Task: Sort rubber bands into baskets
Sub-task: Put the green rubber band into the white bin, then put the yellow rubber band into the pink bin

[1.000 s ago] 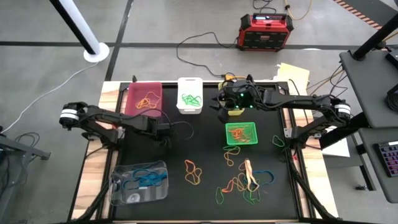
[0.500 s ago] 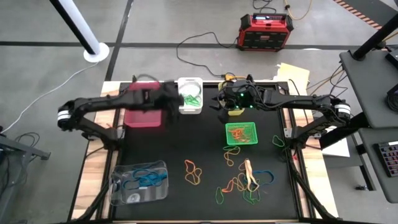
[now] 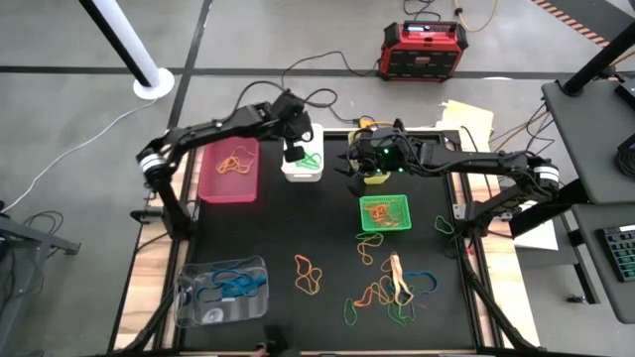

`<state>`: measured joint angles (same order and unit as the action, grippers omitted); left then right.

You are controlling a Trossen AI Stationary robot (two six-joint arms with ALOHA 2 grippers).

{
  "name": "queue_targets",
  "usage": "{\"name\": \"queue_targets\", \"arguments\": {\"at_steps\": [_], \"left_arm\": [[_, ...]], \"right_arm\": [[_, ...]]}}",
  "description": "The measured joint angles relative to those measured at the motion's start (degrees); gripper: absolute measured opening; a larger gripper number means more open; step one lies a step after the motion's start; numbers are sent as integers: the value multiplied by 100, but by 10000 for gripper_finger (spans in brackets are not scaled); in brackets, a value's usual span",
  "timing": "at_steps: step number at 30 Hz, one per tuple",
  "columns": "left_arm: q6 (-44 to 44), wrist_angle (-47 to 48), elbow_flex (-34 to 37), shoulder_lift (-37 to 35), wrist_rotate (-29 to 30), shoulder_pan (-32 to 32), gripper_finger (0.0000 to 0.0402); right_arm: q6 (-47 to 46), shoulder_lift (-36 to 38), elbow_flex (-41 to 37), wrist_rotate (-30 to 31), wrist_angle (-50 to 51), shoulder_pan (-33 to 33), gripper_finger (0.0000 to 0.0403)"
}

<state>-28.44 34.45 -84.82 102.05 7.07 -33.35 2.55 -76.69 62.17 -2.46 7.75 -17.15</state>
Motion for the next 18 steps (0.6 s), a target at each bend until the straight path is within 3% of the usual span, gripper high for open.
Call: {"name": "queue_targets", "arguments": {"at_steps": [8, 18], "left_arm": [[215, 392, -460, 552, -15, -62, 13], [206, 413, -452, 545, -15, -61, 112]], "right_arm": [[-147, 0, -14, 6, 69, 0, 171], [-223, 0, -24, 6, 224, 2, 171]]}}
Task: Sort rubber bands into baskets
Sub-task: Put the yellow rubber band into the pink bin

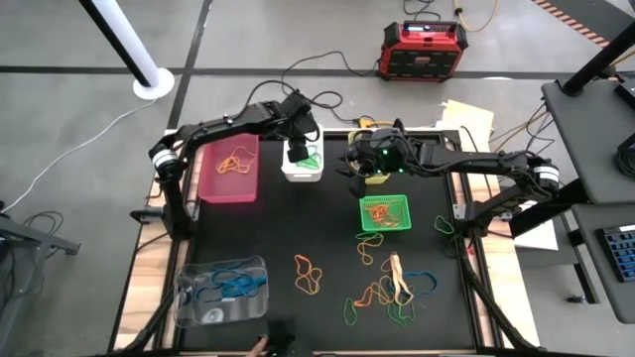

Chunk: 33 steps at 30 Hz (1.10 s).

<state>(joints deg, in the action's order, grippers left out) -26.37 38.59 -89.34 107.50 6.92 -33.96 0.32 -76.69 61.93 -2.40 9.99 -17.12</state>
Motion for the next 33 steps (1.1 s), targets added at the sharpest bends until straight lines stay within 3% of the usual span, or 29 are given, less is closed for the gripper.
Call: {"name": "queue_targets", "arguments": {"at_steps": [5, 9, 12, 20, 26, 33], "left_arm": [[287, 478, 16, -323, -73, 64, 135], [571, 569, 275, -1021, -723, 214, 136], [685, 225, 748, -1726, -1058, 402, 132], [960, -1069, 2323, -3685, -1069, 1173, 123], [1316, -1263, 2901, -4590, -1065, 1606, 123], [1472, -1260, 3133, -5129, -1048, 1973, 123]], "right_arm": [[-233, 7, 0, -126, 554, 87, 171], [-653, 9, 41, -259, 1362, 433, 171], [-993, 9, 127, -251, 1865, 869, 171], [-1442, 0, 183, -212, 2443, 2374, 171], [-2777, -7, -64, -203, 2493, 3272, 171], [-4600, -257, -236, -54, 2545, 4223, 171]]}}
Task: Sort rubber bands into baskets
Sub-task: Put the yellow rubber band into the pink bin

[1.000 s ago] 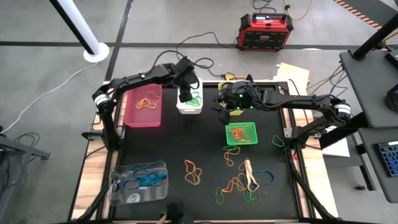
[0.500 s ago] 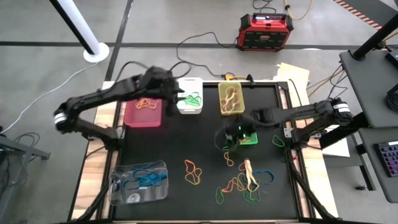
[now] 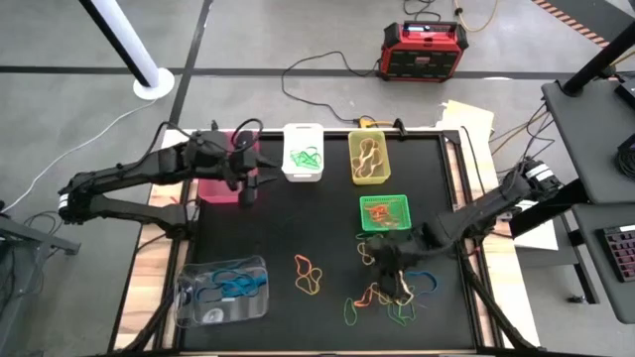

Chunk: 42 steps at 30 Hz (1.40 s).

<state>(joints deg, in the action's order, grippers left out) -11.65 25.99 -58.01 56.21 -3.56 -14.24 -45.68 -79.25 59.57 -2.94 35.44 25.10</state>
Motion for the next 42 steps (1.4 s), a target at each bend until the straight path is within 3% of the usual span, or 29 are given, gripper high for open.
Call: {"name": "queue_targets", "arguments": {"at_steps": [8, 15, 23, 26, 32, 38, 42], "left_arm": [[36, -12, 124, -129, 1, 205, 123], [41, -21, 124, -95, -1, 283, 123], [40, -25, 124, 17, -6, 297, 123], [8, -30, 124, 89, -6, 297, 123], [-82, -64, 124, 250, -6, 295, 123], [-88, -111, 124, 351, -6, 295, 123], [-90, -113, 124, 399, -6, 297, 123]], "right_arm": [[-996, -1080, 130, -9, 27, 705, 171], [-925, -1877, 358, -7, 19, 855, 171], [-877, -2305, 385, 33, 51, 826, 166], [-879, -2382, 384, 144, 72, 829, 139], [-696, -2410, 367, 413, 125, 829, 24], [-541, -2211, 348, 834, 81, 846, 9], [-512, -1764, 337, 1752, 62, 812, 9]]}}
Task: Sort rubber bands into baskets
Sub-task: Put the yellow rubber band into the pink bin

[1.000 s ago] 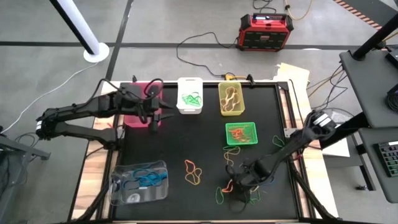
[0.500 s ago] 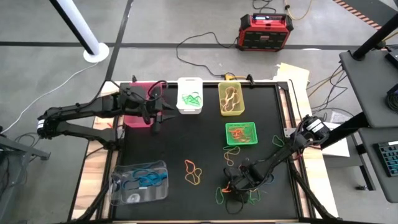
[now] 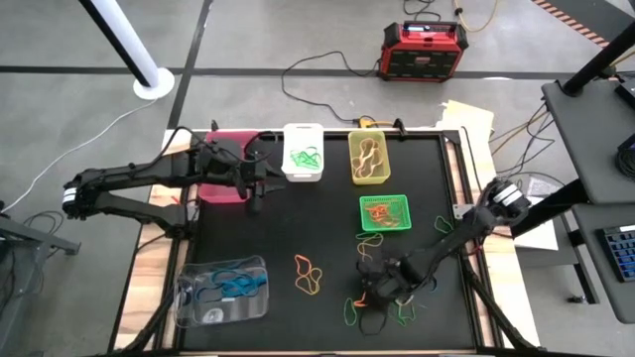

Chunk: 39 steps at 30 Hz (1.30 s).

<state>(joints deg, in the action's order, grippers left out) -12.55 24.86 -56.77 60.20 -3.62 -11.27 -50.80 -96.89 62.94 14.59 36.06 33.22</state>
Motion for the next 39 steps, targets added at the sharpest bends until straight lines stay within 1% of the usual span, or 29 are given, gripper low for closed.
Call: {"name": "queue_targets", "arguments": {"at_steps": [8, 11, 13, 16, 18, 20, 22, 24, 27, 30, 33, 35, 39], "left_arm": [[-152, -37, 0, 16, -9, 0, 123], [-150, -44, 10, 19, -44, 7, 123], [-170, -100, 70, 35, -290, 15, 123], [-240, -582, 396, 58, -1140, 22, 123], [-236, -1155, 708, 62, -1750, 25, 123], [-156, -1792, 1037, 62, -2029, 49, 123], [-70, -2304, 1342, 62, -2041, 92, 126], [-14, -2580, 1562, 62, -2044, 127, 134], [118, -2946, 1806, 62, -2055, 179, 157], [284, -3450, 2023, 62, -2054, 204, 185], [380, -3755, 2155, 62, -2033, 210, 210], [413, -3844, 2177, 87, -1918, 210, 222], [473, -3917, 2179, 222, -1832, 208, 232]], "right_arm": [[636, 887, -48, 1718, 8, -1, 8], [1040, 1047, -48, 2134, -116, -44, 8], [1411, 1126, -55, 2278, -310, -104, 8], [2103, 1183, -52, 2473, -818, -292, 8], [2643, 1157, -52, 2466, -1197, -450, 8], [3191, 1135, -52, 2401, -1583, -631, 8], [3717, 1115, -52, 2213, -1984, -841, 8], [4216, 1082, -52, 2052, -2352, -1055, 9], [4960, 1048, -52, 1747, -2982, -1373, 9], [5572, 993, -46, 1295, -3596, -1697, 9], [6043, 924, -48, 910, -4033, -1982, 9], [6279, 896, -48, 666, -4294, -2142, 9], [6597, 858, -48, 351, -4633, -2379, 9]]}}
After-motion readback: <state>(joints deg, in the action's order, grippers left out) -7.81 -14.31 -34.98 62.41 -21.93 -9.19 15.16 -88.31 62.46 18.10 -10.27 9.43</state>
